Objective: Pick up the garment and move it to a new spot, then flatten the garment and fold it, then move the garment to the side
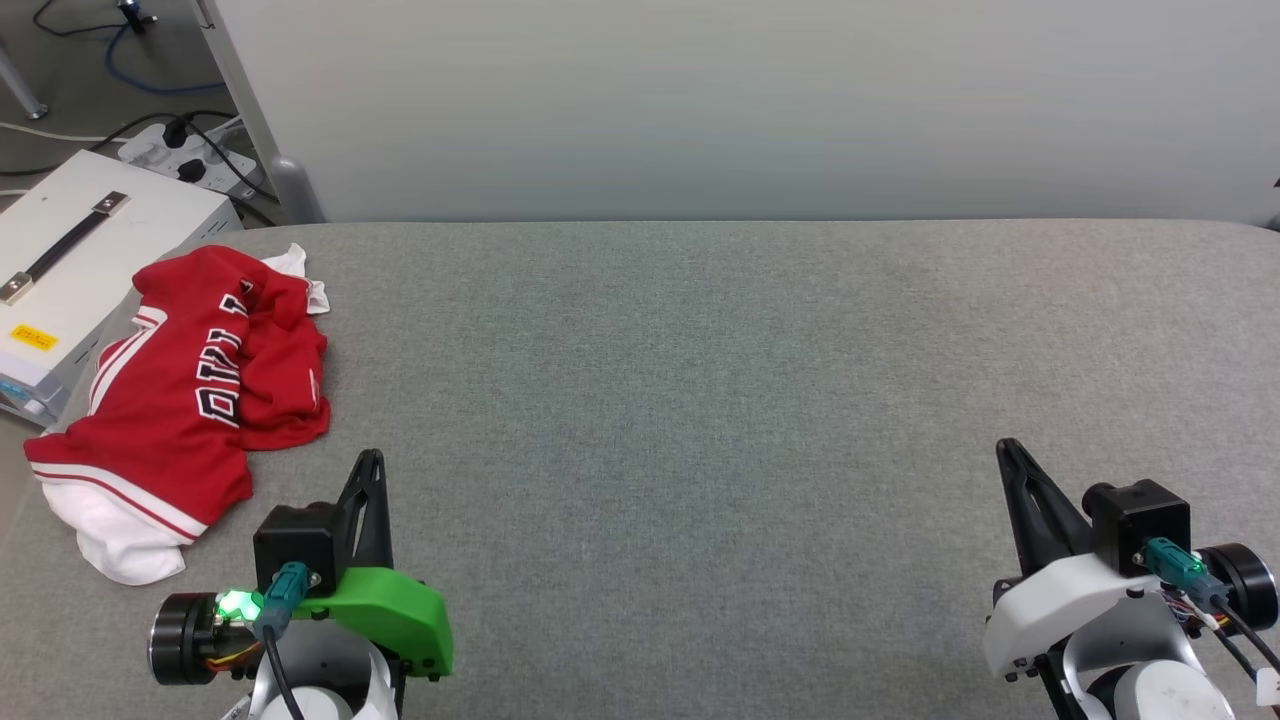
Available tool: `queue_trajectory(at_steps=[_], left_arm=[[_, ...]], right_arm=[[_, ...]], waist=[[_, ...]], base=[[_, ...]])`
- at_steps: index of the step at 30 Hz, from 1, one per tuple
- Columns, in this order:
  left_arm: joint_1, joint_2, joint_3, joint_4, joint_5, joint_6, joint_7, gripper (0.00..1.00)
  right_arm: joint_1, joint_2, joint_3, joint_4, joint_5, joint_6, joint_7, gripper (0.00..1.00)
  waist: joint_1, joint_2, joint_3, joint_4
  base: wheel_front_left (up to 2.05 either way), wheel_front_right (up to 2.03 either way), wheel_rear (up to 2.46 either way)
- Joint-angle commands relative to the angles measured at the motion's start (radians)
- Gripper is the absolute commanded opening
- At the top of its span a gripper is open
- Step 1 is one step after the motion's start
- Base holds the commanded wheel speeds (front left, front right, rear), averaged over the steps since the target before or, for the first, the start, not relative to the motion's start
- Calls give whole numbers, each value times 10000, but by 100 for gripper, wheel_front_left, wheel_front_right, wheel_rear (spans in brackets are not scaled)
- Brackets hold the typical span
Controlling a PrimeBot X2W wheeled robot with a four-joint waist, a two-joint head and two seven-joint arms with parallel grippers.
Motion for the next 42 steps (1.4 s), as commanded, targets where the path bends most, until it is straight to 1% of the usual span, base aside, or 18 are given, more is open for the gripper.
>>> queue_trajectory(at_steps=[1,33,34,42], left_arm=[[11,-51,-1,-20,97,45,-7,0],[11,-51,-1,-20,97,45,-7,0],[0,2,0,2,-5,0,-2,100],[4,-1,8,75,-109,22,-126,100]], right_arm=[[106,-6,-16,-43,-97,-9,30,0],[106,-6,-16,-43,-97,-9,30,0],[-1,0,-1,2,9,0,-1,100],[-15,2,-103,82,96,0,-124,100]], waist=[[0,109,0,0],[0,109,0,0],[0,0,0,0],[0,5,17,-2]], base=[[0,0,0],[0,0,0],[0,0,0],[0,0,0]])
